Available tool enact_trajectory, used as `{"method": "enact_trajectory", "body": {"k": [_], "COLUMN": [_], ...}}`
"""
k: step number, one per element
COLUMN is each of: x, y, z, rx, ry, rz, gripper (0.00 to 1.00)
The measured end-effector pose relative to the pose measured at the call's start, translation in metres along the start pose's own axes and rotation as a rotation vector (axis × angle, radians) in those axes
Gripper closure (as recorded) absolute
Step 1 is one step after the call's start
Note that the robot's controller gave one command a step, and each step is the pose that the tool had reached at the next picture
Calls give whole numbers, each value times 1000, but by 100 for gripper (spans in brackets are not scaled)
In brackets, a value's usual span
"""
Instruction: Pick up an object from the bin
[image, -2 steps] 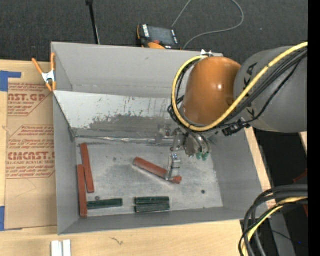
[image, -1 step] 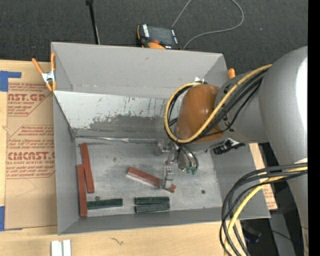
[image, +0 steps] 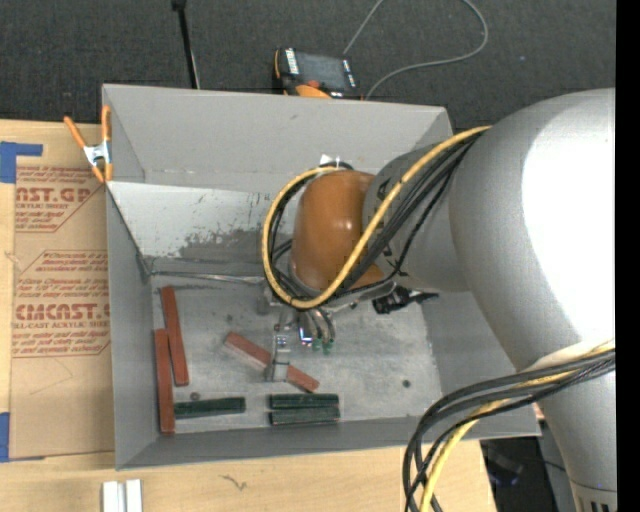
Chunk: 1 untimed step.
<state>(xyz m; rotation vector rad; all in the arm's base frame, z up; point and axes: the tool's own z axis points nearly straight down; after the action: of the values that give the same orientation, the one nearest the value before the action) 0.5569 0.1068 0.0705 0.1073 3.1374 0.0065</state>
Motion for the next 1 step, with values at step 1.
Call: {"method": "enact_trajectory", "body": {"k": [1], "x": [-2], "y": [-5], "z": [-2], "rx": [2], "ry": [-1], "rz": [6], "gripper": [100]}}
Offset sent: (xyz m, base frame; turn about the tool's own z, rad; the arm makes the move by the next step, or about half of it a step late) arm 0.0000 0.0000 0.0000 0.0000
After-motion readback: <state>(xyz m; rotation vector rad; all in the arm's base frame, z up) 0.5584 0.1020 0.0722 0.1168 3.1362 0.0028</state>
